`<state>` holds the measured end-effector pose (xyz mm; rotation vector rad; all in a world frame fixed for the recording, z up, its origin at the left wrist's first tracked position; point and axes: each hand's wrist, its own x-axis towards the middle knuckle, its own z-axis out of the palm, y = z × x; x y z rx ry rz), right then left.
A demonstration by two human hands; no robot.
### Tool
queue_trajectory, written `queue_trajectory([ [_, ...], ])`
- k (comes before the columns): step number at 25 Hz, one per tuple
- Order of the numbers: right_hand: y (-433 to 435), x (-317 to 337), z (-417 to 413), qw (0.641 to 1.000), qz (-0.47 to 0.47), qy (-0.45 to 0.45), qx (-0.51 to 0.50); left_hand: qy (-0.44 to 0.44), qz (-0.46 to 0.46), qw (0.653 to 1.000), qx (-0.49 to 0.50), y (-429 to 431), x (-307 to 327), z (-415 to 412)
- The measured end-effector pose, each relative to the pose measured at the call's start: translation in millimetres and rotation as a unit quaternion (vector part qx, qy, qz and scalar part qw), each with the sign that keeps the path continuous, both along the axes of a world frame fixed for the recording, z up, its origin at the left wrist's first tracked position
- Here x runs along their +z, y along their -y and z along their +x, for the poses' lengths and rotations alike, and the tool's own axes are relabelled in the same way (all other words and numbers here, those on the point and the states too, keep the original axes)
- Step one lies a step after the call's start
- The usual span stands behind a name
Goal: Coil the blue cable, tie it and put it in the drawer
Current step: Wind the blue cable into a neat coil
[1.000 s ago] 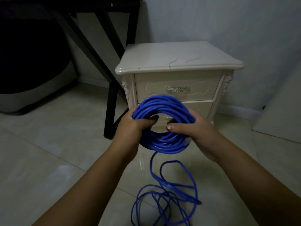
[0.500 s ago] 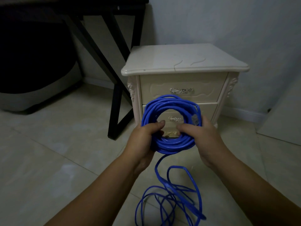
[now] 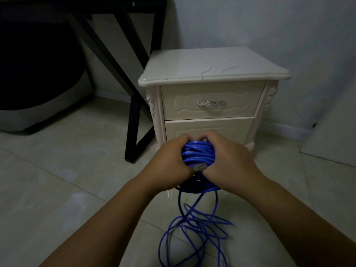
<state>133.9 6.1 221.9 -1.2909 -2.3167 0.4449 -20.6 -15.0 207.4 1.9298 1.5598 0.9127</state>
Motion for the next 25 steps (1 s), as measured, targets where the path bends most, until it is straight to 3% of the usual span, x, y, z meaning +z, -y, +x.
queue_trajectory([
  [3, -4, 6, 6, 0.997, -0.054, -0.055, -0.021, 0.071, -0.003, 0.996, 0.05, -2, 0, 4],
  [6, -13, 5, 15, 0.975, -0.148, -0.166, -0.013, 0.187, -0.025, 0.977, 0.101, -3, 5, 4],
  [10, -17, -6, 15, 0.921, -0.234, -0.308, -0.045, 0.367, -0.055, 0.914, 0.162, -9, 0, 2],
  [13, -8, -23, -1, 0.864, -0.265, -0.419, -0.089, 0.508, -0.07, 0.844, 0.158, -13, -2, 4],
  [15, -2, -33, -11, 0.814, -0.287, -0.494, -0.11, 0.529, -0.087, 0.834, 0.133, -13, -1, 5],
  [18, -5, -32, -10, 0.775, -0.279, -0.552, -0.132, 0.49, -0.13, 0.861, 0.047, -7, 0, 6],
  [20, -11, -25, -5, 0.77, -0.264, -0.561, -0.15, 0.425, -0.159, 0.891, 0.004, -2, 5, 7],
  [22, -15, -17, 1, 0.788, -0.237, -0.542, -0.171, 0.384, -0.183, 0.905, -0.028, -1, 10, -2],
  [25, -18, -8, 8, 0.88, -0.147, -0.427, -0.146, 0.368, -0.186, 0.909, -0.065, -2, 19, -19],
])
